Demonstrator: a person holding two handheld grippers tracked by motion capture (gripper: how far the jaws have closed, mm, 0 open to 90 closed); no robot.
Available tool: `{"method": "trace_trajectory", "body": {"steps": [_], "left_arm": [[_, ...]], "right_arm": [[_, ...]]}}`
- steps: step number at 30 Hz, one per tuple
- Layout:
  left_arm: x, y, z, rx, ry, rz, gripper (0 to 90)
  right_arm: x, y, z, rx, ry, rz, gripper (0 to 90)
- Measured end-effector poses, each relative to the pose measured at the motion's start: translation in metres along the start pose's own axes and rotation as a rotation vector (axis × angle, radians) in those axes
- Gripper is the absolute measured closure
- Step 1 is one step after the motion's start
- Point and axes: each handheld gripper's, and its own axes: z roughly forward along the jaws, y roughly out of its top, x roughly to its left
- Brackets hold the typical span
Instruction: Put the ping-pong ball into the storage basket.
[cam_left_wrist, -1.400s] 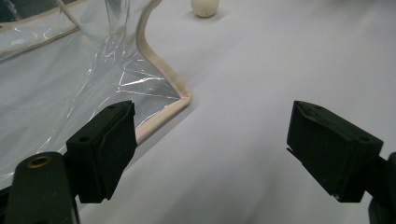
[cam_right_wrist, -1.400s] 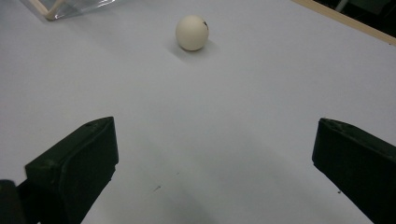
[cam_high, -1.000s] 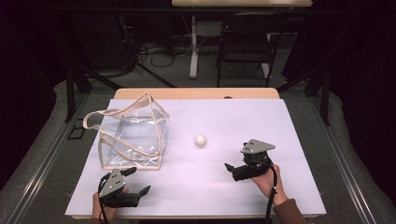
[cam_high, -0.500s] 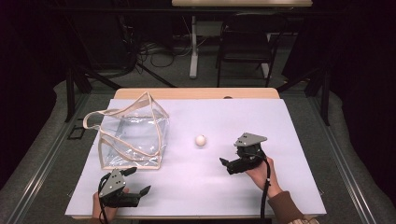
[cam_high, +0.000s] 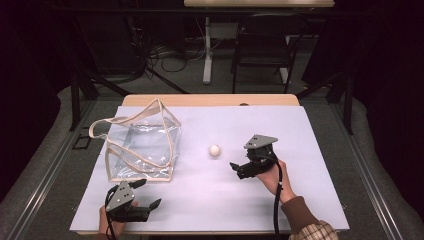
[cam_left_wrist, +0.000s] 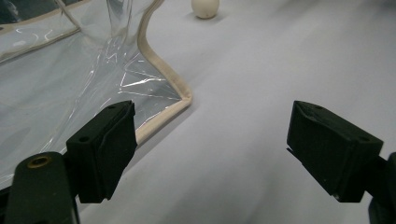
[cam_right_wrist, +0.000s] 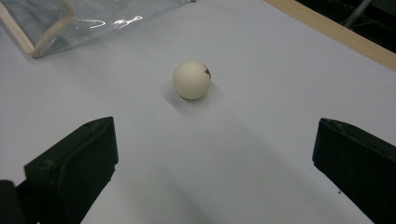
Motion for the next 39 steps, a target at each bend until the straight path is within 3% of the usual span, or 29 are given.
{"method": "trace_trajectory", "body": {"steps": [39], "left_arm": [[0.000,0.000,0.000,-0.006,0.000,0.005,16.0]], "right_arm": [[-0.008,0.028,0.035,0.044,0.008,-0.021,0.0]]}}
